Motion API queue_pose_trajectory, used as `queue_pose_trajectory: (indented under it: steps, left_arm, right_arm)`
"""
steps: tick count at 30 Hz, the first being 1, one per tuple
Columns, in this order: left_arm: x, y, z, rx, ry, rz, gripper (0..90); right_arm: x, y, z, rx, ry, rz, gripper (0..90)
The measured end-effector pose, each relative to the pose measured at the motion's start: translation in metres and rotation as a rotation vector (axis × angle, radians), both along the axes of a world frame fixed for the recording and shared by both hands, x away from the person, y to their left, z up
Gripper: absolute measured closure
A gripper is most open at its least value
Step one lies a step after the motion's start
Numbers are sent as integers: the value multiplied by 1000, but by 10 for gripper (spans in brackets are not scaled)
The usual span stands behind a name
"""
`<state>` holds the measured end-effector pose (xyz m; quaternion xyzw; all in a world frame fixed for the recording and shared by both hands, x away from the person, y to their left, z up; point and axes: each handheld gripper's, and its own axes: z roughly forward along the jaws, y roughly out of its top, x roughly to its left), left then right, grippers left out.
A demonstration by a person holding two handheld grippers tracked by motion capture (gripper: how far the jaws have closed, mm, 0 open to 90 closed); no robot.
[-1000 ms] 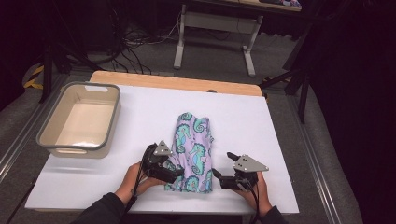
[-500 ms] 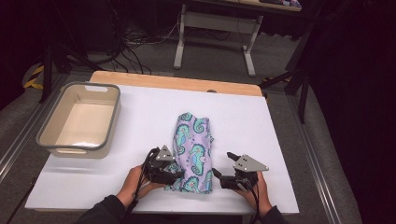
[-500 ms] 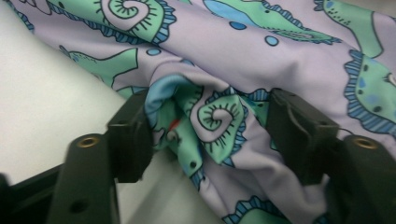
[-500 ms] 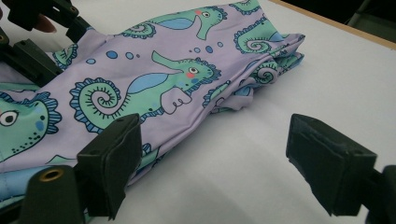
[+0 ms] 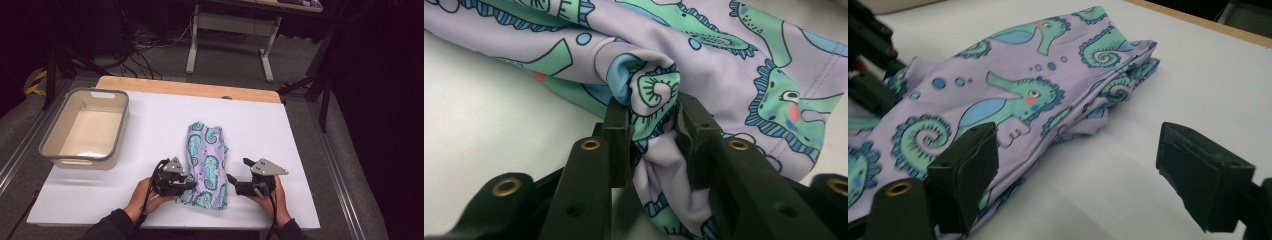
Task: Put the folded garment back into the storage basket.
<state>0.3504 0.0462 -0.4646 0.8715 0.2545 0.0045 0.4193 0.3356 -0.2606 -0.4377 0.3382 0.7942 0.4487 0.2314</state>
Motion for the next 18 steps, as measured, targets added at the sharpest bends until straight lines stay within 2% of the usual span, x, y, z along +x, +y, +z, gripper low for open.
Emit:
queue_pose_trajectory:
  steps: [2, 3, 5, 7, 10, 12, 13, 14, 16, 17, 18]
  left_arm:
    - [0, 0, 0, 0, -3, -2, 713]
    - [0, 0, 0, 0, -3, -2, 714]
    - [0, 0, 0, -1, -3, -3, 715]
    - [0, 1, 0, 0, 6, 4, 714]
    - [0, 1, 0, 0, 3, 1, 715]
    - [0, 1, 0, 0, 2, 1, 715]
    - [0, 1, 0, 0, 2, 1, 714]
    - [1, 1, -1, -4, -6, -6, 714]
    - [1, 1, -1, -4, -6, -5, 714]
    - [1, 1, -1, -7, -7, -5, 715]
    - [1, 1, -1, -7, -7, -5, 715]
  right_arm:
    - [19, 2, 6, 25, 32, -3, 164]
    - [19, 2, 6, 25, 32, -3, 164]
    - [32, 4, 9, 36, 42, -5, 166]
    - [48, 10, 12, 45, 79, 6, 160]
    - [72, 20, 16, 42, 77, -4, 187]
    - [98, 34, 14, -17, 132, -12, 150]
    - [98, 34, 14, -17, 132, -12, 150]
    - [105, 38, 13, -39, 138, -27, 147]
    - [114, 45, 12, -49, 141, -34, 153]
    - [123, 52, 9, -62, 168, -29, 148]
    - [123, 52, 9, -62, 168, -29, 148]
